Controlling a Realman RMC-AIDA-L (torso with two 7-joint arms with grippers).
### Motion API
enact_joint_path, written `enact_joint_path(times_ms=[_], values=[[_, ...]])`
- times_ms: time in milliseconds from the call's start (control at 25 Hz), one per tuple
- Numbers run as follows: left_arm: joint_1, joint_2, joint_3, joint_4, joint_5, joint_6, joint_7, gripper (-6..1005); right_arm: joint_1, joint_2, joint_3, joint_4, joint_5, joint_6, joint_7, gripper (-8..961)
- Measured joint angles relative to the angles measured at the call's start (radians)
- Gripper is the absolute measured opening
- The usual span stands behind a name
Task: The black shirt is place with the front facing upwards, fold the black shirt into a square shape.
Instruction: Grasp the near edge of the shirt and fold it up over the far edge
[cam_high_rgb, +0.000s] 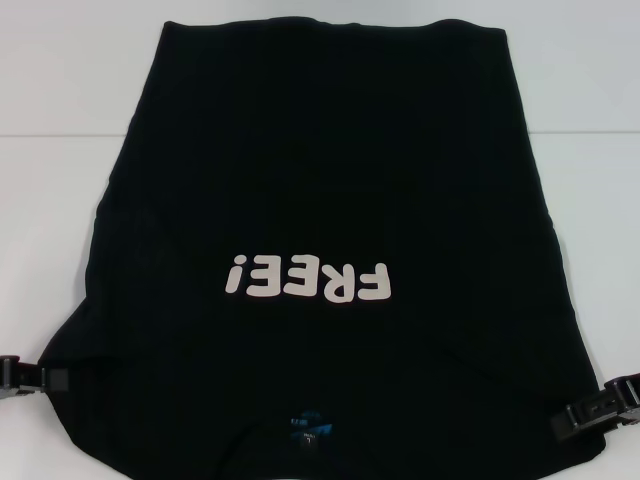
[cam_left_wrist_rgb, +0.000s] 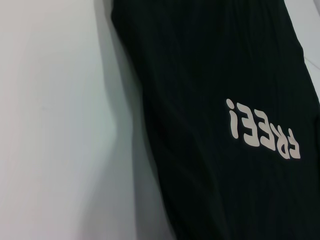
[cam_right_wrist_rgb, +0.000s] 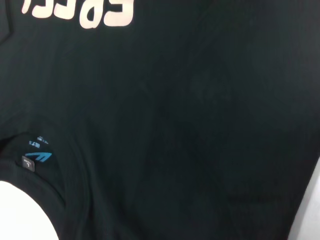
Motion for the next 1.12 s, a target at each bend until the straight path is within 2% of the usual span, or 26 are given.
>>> enact_joint_path(times_ms=[440, 1120], values=[[0.0, 0.001, 0.0, 0.0, 0.0, 0.0, 0.0, 26, -0.006, -0.002, -0.008, 0.0, -0.001, 0.0, 0.0, 808], [0.0, 0.001, 0.001, 0.0, 0.0, 0.0, 0.0, 27, -0.002, 0.01, -0.008, 0.013, -0.001, -0.004, -0.01, 807]])
